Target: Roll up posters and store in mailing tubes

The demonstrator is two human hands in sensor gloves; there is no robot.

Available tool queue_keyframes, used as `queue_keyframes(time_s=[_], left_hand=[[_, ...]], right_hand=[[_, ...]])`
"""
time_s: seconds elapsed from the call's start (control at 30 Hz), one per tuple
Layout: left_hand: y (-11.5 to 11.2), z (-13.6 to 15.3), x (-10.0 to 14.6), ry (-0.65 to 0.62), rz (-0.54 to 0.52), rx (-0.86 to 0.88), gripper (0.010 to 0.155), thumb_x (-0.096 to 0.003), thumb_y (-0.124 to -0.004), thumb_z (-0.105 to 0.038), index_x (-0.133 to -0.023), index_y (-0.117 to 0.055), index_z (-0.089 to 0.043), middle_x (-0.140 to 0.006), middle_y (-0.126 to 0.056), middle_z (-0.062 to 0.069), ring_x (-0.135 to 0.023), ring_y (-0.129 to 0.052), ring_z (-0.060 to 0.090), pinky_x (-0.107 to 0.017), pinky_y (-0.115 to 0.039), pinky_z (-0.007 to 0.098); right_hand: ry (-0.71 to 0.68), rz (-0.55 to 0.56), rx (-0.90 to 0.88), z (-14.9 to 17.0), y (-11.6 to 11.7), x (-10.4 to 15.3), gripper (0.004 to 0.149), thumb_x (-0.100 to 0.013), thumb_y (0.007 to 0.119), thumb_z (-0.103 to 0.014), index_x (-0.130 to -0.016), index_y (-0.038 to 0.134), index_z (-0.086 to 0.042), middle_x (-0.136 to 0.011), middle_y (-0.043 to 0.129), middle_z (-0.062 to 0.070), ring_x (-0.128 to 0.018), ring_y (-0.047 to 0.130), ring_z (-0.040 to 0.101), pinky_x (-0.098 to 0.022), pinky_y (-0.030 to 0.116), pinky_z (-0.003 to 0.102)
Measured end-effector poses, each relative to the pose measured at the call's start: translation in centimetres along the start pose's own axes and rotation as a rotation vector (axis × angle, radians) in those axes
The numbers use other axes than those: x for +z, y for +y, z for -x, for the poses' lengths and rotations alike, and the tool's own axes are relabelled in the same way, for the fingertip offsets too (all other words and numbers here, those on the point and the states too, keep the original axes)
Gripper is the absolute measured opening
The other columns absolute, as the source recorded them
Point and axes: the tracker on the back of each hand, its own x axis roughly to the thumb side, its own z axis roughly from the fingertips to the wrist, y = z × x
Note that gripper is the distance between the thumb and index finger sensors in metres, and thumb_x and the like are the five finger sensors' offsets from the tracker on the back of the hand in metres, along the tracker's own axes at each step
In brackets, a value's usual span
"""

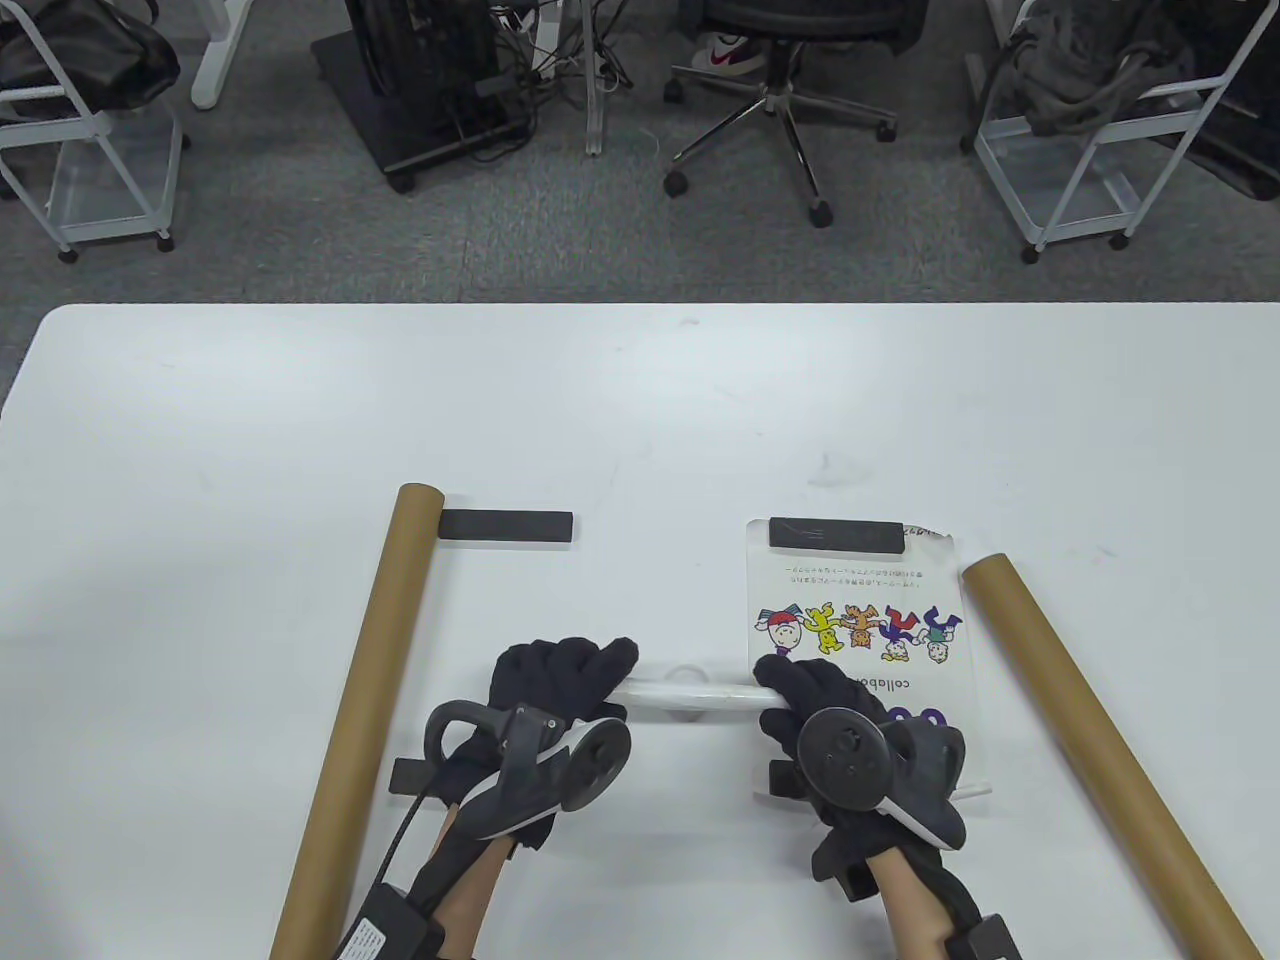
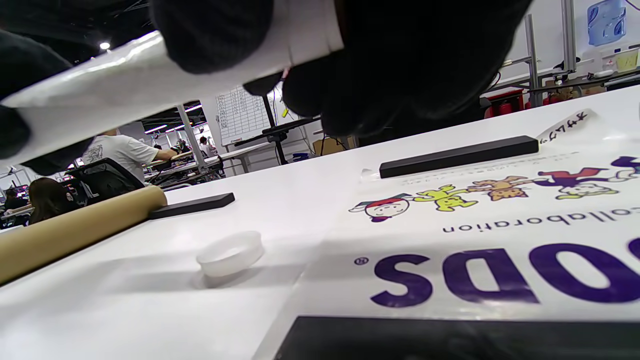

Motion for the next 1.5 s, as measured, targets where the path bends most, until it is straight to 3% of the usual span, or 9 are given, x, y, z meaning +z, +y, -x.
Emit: queue_keyframes(time_s=[0.17, 0.43, 0.73, 0.87, 1.07, 1.3, 1.5], left_hand=[[-0.4, -0.3, -0.1, -0.021, 0.022, -0.004, 0.059, -0.0462, -0.07, -0.05, -0.103, -0.065, -0.038, -0.099, -0.085, -0.01, -0.09, -0.092, 0.023, -0.076, -0.076, 0.052], [-0.2, 0.5, -0.2, 0.002, 0.03, 0.028, 0.07, -0.0463, -0.068, -0.053, -0.112, -0.055, -0.034, -0.11, -0.076, 0.0, -0.095, -0.088, 0.028, -0.077, -0.073, 0.054], [1.3, 5.9, 0.4, 0.167, 0.101, -0.021, 0.071, -0.0488, -0.064, -0.054, -0.115, -0.052, -0.031, -0.114, -0.072, 0.006, -0.097, -0.085, 0.033, -0.078, -0.07, 0.057], [0.8, 9.2, 0.8, 0.27, 0.209, -0.069, 0.074, -0.0492, -0.065, -0.054, -0.117, -0.05, -0.028, -0.116, -0.069, 0.009, -0.098, -0.084, 0.034, -0.078, -0.069, 0.058], [-2.1, 12.5, 1.7, 0.338, 0.401, -0.182, 0.085, -0.0484, -0.065, -0.055, -0.121, -0.041, -0.019, -0.121, -0.063, 0.02, -0.102, -0.082, 0.038, -0.079, -0.07, 0.057], [-4.6, 15.5, 1.8, 0.542, 0.611, -0.11, 0.095, -0.0479, -0.067, -0.058, -0.122, -0.033, -0.009, -0.121, -0.061, 0.026, -0.101, -0.085, 0.043, -0.076, -0.074, 0.059], [-6.7, 16.1, 1.6, 0.587, 0.737, -0.035, 0.101, -0.0475, -0.069, -0.059, -0.122, -0.028, -0.006, -0.121, -0.063, 0.02, -0.094, -0.092, 0.037, -0.073, -0.079, 0.056]], right_hand=[[0.002, -0.012, 0.003, 0.1, -0.1, 0.0, 0.051, -0.05, 0.067, -0.031, -0.1, 0.064, -0.022, -0.094, 0.078, 0.014, -0.073, 0.089, 0.037, -0.064, 0.072, 0.064], [0.023, -0.005, -0.01, 1.0, -0.5, -0.1, 0.051, -0.049, 0.068, -0.03, -0.099, 0.064, -0.022, -0.094, 0.077, 0.013, -0.073, 0.089, 0.037, -0.064, 0.071, 0.064], [0.091, 0.002, -0.008, 2.8, -0.9, 0.2, 0.051, -0.049, 0.069, -0.03, -0.1, 0.064, -0.022, -0.095, 0.076, 0.014, -0.075, 0.088, 0.038, -0.064, 0.07, 0.065], [0.087, 0.007, -0.025, 2.9, -0.9, 0.1, 0.051, -0.049, 0.069, -0.03, -0.1, 0.064, -0.022, -0.095, 0.076, 0.014, -0.075, 0.088, 0.038, -0.064, 0.07, 0.065], [0.081, 0.0, -0.024, 2.8, -0.8, 0.0, 0.052, -0.049, 0.069, -0.031, -0.1, 0.064, -0.021, -0.095, 0.077, 0.014, -0.074, 0.088, 0.038, -0.064, 0.07, 0.065], [0.084, -0.012, -0.018, 2.8, -0.8, -0.1, 0.051, -0.049, 0.07, -0.031, -0.099, 0.065, -0.021, -0.094, 0.078, 0.013, -0.074, 0.089, 0.037, -0.064, 0.071, 0.064], [0.089, -0.021, -0.005, 2.7, -0.6, -0.2, 0.052, -0.049, 0.07, -0.031, -0.1, 0.065, -0.021, -0.094, 0.078, 0.013, -0.074, 0.089, 0.037, -0.064, 0.071, 0.064]])
